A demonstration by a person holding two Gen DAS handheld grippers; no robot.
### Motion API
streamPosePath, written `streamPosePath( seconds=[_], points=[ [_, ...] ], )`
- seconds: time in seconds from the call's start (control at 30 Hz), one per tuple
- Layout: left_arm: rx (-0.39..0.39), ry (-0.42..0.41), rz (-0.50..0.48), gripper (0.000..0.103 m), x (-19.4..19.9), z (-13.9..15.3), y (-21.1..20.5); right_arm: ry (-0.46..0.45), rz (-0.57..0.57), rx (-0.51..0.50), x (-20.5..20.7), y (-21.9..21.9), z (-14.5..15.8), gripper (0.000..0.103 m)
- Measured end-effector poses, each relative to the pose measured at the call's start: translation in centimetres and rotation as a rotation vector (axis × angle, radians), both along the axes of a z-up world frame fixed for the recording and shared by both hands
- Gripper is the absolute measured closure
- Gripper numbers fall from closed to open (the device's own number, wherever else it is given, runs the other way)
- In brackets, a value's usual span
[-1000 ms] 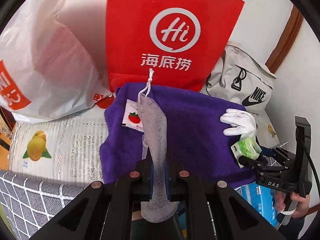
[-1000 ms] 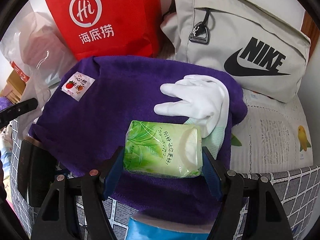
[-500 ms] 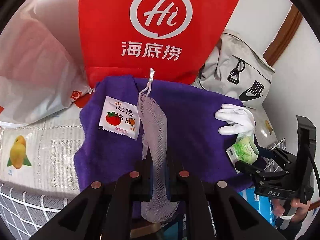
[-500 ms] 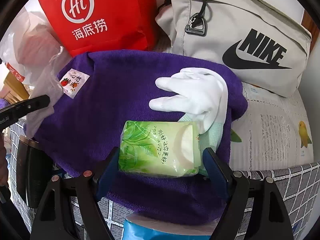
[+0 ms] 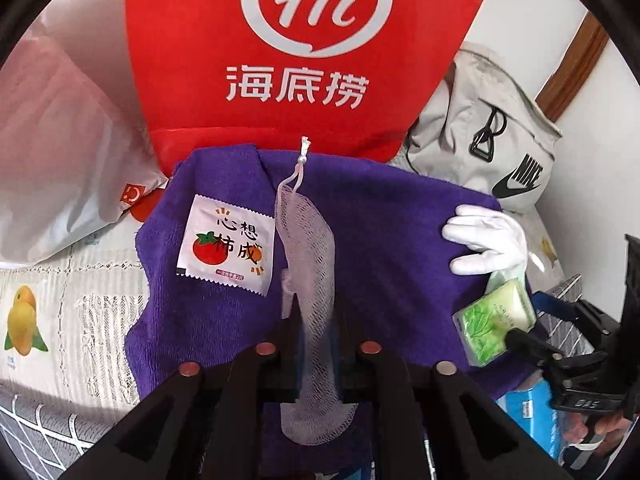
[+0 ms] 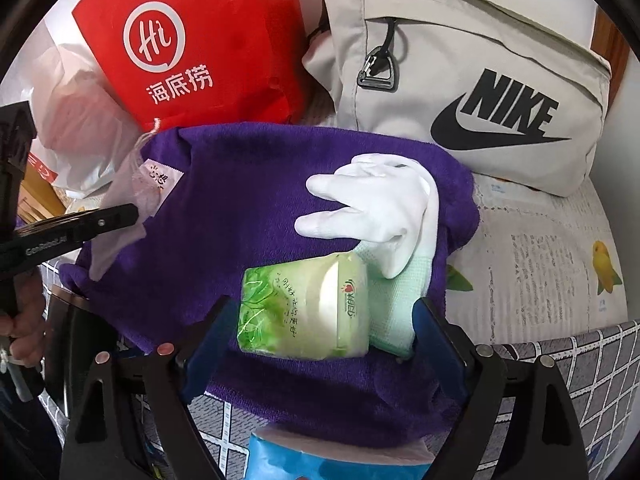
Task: Organize soft objects
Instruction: 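Carry the mesh bag with the left tool while the right tool carries the tissue pack toward the purple towel, then release the mesh bag onto the towel with the left tool while the right tool releases the tissue pack there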
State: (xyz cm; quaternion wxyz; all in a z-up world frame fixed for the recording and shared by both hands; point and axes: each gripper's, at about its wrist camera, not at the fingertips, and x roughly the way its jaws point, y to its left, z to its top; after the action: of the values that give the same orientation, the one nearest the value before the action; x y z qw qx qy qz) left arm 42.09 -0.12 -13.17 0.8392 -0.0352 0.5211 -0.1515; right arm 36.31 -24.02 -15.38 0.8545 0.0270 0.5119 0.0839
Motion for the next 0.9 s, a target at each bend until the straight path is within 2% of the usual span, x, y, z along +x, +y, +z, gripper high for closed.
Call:
streamPosePath(
  seconds=[0.07,0.13,0.2,0.23,0.57,0.9],
  points=[
    [0.023,0.002,0.005,0.075,0.1,-0.3,-0.1,-0.003,-0.007,0.005,-0.2,-0.3,0.2,0.015],
    [0.026,0.005,0.006,0.072,0.2,-0.4,0.0,-0.009,-0.013,0.011,-0.4,-0.7,0.5,0.015],
    [0.037,0.011,0.015,0.049,0.3,-0.4,0.0,-0.014,-0.024,0.017,-0.6,-1.1,0.7,0.015],
    [0.045,0.005,0.018,0.045,0.2,-0.3,0.1,-0.015,-0.026,0.019,-0.7,-1.2,0.8,0.015],
    [0.055,-0.032,0.039,0.045,-1.3,1.3,0.9,-0.032,-0.039,0.027,-1.8,-1.2,1.4,0.015],
    [0.077,-0.093,0.062,0.045,-5.6,4.7,2.0,-0.079,-0.043,0.038,-5.0,-1.4,3.8,0.015]
  ],
)
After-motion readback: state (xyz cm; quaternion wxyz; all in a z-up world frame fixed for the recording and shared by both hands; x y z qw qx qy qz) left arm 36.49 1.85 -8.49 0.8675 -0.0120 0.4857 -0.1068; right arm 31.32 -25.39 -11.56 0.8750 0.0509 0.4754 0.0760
